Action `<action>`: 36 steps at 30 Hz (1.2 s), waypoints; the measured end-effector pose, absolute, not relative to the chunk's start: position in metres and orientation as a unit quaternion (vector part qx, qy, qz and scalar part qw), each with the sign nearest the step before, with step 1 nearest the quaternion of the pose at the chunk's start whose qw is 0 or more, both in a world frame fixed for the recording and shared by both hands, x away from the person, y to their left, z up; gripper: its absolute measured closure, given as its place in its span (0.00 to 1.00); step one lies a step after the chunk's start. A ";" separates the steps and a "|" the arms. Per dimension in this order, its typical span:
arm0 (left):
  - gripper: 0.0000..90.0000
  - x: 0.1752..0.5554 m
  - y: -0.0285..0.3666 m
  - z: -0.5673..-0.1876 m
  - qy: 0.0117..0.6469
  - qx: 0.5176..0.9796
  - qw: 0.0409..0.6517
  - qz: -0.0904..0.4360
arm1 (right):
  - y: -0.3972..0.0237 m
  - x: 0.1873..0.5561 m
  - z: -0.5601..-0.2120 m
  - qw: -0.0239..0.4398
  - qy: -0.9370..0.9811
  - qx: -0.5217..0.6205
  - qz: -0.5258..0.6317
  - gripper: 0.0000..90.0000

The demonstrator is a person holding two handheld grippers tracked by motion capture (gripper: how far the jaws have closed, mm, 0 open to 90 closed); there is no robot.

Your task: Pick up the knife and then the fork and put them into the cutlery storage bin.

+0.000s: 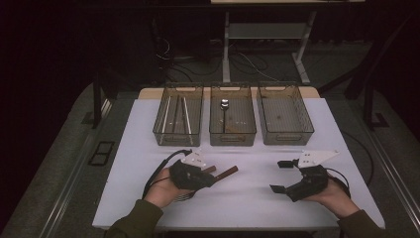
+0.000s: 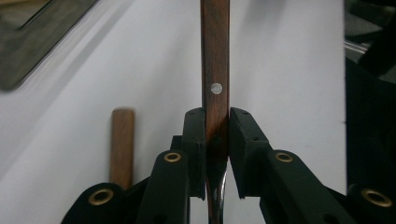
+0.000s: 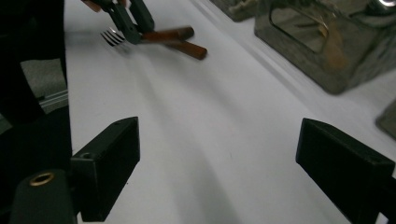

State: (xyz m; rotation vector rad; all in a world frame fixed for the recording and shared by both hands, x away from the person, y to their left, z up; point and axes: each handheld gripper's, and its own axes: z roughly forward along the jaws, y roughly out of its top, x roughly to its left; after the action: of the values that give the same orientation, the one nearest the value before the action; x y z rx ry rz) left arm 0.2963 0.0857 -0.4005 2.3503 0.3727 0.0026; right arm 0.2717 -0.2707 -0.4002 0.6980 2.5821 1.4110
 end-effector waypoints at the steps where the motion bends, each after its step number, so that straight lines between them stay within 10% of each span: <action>1: 0.85 0.297 0.080 -0.399 0.139 0.918 0.371 -0.003 | -0.268 0.273 -0.396 0.057 0.855 0.222 0.466 0.15; 10: 0.85 0.304 0.038 -0.391 0.084 0.931 0.354 -0.025 | -0.236 0.288 -0.379 0.024 0.886 0.142 0.440 0.20; 25: 0.85 0.302 0.010 -0.384 0.024 0.938 0.342 -0.040 | -0.200 0.301 -0.391 -0.047 0.927 0.070 0.365 0.71; 36: 0.85 0.297 0.004 -0.382 0.001 0.940 0.338 -0.048 | -0.198 0.296 -0.393 -0.064 0.932 0.048 0.354 0.82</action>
State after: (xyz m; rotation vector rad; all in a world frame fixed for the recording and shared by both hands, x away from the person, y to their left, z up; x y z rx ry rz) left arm 0.2969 0.0043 -0.3820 2.4498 0.0034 -0.1260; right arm 0.2962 -0.1982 -0.3927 0.1567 3.0523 1.1613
